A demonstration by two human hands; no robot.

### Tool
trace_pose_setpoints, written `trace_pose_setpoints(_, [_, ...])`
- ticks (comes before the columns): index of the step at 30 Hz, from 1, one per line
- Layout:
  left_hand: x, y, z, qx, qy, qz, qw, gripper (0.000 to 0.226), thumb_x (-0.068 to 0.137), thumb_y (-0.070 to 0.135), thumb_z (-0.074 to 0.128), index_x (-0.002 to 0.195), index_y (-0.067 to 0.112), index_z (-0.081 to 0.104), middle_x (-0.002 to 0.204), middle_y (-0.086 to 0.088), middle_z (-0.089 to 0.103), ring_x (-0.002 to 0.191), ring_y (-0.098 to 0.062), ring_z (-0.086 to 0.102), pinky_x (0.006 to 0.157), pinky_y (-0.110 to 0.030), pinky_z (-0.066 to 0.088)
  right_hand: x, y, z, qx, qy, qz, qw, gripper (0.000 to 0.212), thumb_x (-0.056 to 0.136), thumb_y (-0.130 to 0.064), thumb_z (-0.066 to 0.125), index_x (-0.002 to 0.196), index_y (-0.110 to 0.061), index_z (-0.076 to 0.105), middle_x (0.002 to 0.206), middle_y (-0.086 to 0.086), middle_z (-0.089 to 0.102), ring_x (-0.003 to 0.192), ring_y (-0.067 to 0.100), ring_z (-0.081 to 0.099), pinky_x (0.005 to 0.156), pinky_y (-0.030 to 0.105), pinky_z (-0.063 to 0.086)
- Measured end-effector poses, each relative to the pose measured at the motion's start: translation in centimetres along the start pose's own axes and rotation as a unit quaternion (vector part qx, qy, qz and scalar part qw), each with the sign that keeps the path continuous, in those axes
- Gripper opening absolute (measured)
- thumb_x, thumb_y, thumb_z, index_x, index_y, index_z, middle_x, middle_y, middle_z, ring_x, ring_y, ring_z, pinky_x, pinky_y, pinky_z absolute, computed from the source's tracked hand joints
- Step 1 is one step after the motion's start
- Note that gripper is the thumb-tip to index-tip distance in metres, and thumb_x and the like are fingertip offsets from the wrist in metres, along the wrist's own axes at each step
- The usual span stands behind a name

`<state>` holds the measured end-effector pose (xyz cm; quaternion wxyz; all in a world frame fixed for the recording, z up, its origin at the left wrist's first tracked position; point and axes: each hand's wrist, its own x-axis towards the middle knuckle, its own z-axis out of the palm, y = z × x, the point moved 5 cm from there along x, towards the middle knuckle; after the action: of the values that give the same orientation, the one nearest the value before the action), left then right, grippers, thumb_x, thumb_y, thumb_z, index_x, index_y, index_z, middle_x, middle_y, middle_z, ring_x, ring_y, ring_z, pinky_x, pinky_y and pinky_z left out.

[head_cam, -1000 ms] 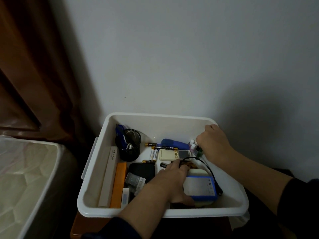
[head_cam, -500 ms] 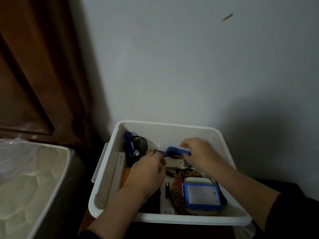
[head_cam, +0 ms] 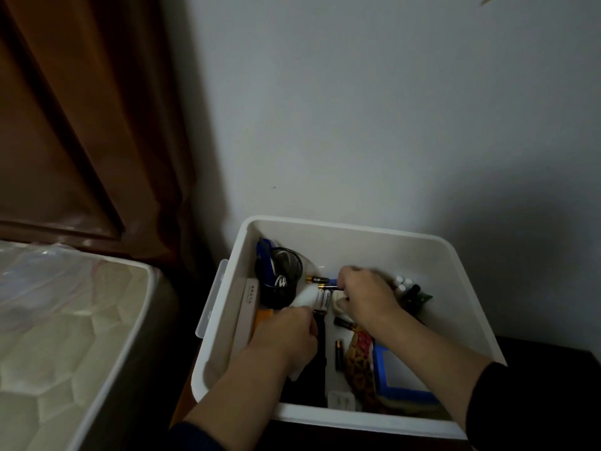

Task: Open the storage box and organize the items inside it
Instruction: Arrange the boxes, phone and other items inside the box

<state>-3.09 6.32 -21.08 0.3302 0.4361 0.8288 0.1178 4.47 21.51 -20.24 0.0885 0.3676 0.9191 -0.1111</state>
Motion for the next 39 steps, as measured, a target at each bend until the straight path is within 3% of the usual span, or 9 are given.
trace_pose_setpoints(5, [0.1, -0.3, 0.6, 0.014, -0.02, -0.014, 1.0, 0.03, 0.098, 0.019, 0.056, 0.127, 0.02, 0.064, 0.138, -0.007, 0.059, 0.122, -0.027, 0.062, 0.098, -0.038, 0.053, 0.2, -1.1, 1.6, 0.004, -0.032, -0.031, 0.999, 0.034, 0.092, -0.001, 0.065, 0.124, -0.011, 0.063, 0.127, 0.011, 0.063, 0.118, 0.03, 0.059, 0.099, 0.039, 0.052])
trace_pose_setpoints(9, [0.3, -0.4, 0.8, -0.002, -0.028, -0.005, 1.0, 0.03, 0.099, 0.017, 0.055, 0.128, 0.018, 0.063, 0.137, -0.009, 0.06, 0.123, -0.027, 0.061, 0.102, -0.04, 0.054, -0.7, 0.2, 0.3, 0.028, 0.024, 0.008, 0.999, 0.021, 0.089, -0.021, 0.069, 0.109, -0.026, 0.074, 0.121, 0.003, 0.066, 0.12, 0.026, 0.057, 0.096, 0.04, 0.055])
trace_pose_setpoints(13, [0.3, 0.0, 1.0, -0.012, -0.046, 0.007, 0.999, 0.03, 0.101, 0.012, 0.053, 0.129, 0.015, 0.065, 0.133, -0.01, 0.063, 0.117, -0.027, 0.065, 0.097, -0.038, 0.058, -1.3, 2.8, 0.1, 0.003, -0.077, 0.061, 0.995, 0.046, 0.084, -0.031, 0.08, 0.128, -0.031, 0.066, 0.132, 0.0, 0.059, 0.122, 0.023, 0.058, 0.1, 0.039, 0.055])
trace_pose_setpoints(16, [0.2, 0.3, 1.2, -0.016, -0.062, 0.014, 0.998, 0.03, 0.103, 0.011, 0.052, 0.129, 0.013, 0.066, 0.132, -0.011, 0.065, 0.115, -0.027, 0.066, 0.098, -0.04, 0.059, -1.7, 3.6, 0.8, 0.034, -0.1, 0.077, 0.991, 0.048, 0.086, -0.035, 0.081, 0.13, -0.024, 0.066, 0.134, 0.002, 0.057, 0.113, 0.02, 0.062, 0.098, 0.037, 0.057])
trace_pose_setpoints(20, [0.1, 0.4, 1.2, -0.011, -0.072, 0.017, 0.997, 0.032, 0.104, 0.011, 0.051, 0.133, 0.012, 0.065, 0.136, -0.011, 0.062, 0.119, -0.027, 0.064, 0.1, -0.039, 0.057, -2.3, 3.0, 1.3, 0.005, -0.084, 0.065, 0.994, 0.049, 0.084, -0.044, 0.08, 0.126, -0.023, 0.066, 0.128, 0.003, 0.052, 0.11, 0.021, 0.061, 0.095, 0.038, 0.057])
trace_pose_setpoints(24, [0.1, 0.4, 1.2, -0.012, -0.073, 0.022, 0.997, 0.031, 0.104, 0.012, 0.052, 0.132, 0.013, 0.064, 0.137, -0.009, 0.061, 0.12, -0.026, 0.063, 0.101, -0.04, 0.057, -3.0, 0.3, 1.6, -0.12, -0.073, -0.012, 0.99, 0.045, 0.083, -0.053, 0.075, 0.116, -0.024, 0.065, 0.113, 0.001, 0.061, 0.1, 0.021, 0.062, 0.084, 0.034, 0.048])
trace_pose_setpoints(26, [0.2, 0.5, 1.3, -0.009, -0.075, 0.022, 0.997, 0.03, 0.103, 0.012, 0.052, 0.131, 0.013, 0.064, 0.135, -0.009, 0.062, 0.119, -0.025, 0.063, 0.101, -0.039, 0.056, -3.4, -1.4, 2.5, -0.164, -0.087, -0.051, 0.981, 0.04, 0.083, -0.049, 0.075, 0.111, -0.021, 0.066, 0.107, 0.002, 0.065, 0.099, 0.022, 0.063, 0.082, 0.035, 0.047])
trace_pose_setpoints(32, [0.2, 0.6, 1.3, -0.008, -0.077, 0.024, 0.997, 0.03, 0.102, 0.013, 0.051, 0.13, 0.013, 0.062, 0.131, -0.009, 0.063, 0.116, -0.025, 0.063, 0.099, -0.038, 0.055, -3.2, -3.9, 4.0, -0.216, -0.12, -0.111, 0.963, 0.031, 0.091, -0.018, 0.076, 0.121, -0.014, 0.067, 0.122, 0.01, 0.067, 0.112, 0.029, 0.067, 0.097, 0.042, 0.053])
trace_pose_setpoints(39, [0.3, 0.3, 1.3, -0.008, -0.076, -0.003, 0.997, 0.031, 0.102, 0.011, 0.052, 0.131, 0.012, 0.062, 0.132, -0.01, 0.063, 0.118, -0.026, 0.064, 0.097, -0.036, 0.056, -2.6, -3.2, 2.8, -0.125, -0.165, -0.09, 0.974, 0.038, 0.089, -0.021, 0.079, 0.123, -0.01, 0.065, 0.121, 0.012, 0.067, 0.109, 0.028, 0.068, 0.096, 0.041, 0.058])
